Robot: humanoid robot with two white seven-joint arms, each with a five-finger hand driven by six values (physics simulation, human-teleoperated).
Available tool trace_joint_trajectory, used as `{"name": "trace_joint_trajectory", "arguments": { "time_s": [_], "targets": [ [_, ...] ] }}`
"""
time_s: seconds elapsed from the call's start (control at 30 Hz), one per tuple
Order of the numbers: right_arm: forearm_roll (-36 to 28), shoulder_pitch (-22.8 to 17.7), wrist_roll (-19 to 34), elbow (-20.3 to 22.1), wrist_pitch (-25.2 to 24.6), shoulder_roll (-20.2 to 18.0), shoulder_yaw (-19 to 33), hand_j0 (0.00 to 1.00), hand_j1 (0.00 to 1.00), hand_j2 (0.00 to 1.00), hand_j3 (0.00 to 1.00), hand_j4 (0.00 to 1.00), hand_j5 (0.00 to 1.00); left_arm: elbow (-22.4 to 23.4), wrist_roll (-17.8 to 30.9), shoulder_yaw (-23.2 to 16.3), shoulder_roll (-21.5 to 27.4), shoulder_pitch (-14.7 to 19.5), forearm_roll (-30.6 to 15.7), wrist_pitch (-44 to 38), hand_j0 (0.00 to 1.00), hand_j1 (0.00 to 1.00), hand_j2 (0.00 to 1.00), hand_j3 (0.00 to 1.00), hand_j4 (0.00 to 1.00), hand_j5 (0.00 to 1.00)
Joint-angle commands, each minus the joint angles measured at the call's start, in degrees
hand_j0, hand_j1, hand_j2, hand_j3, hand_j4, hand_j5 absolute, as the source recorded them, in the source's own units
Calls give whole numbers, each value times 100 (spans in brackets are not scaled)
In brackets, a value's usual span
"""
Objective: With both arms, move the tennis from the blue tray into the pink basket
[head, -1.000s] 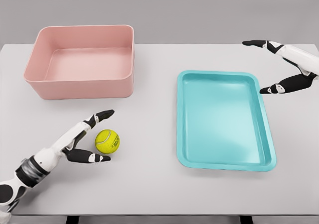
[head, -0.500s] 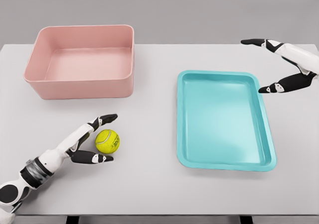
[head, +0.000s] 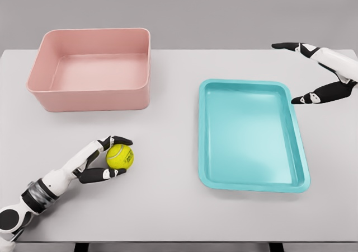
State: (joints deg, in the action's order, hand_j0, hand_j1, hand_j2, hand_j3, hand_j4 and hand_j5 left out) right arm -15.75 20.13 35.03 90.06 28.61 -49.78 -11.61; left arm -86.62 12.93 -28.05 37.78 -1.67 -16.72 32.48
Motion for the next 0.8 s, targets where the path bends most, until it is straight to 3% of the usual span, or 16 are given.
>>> {"name": "trace_joint_trajectory", "arguments": {
  "time_s": [0.0,0.33,0.77],
  "targets": [
    [-43,0,-3,3,-14,-5,1,100,100,100,100,100,100,-13,-1,1,10,0,-42,4,64,64,64,64,64,64],
    [-51,9,-3,3,-14,-5,10,100,100,100,100,100,100,-180,16,36,37,53,-7,56,60,60,60,60,60,60],
    [-51,9,-3,-6,-14,-5,1,100,100,100,100,100,100,-970,34,256,71,88,2,56,60,60,60,60,60,60]
  ]
}}
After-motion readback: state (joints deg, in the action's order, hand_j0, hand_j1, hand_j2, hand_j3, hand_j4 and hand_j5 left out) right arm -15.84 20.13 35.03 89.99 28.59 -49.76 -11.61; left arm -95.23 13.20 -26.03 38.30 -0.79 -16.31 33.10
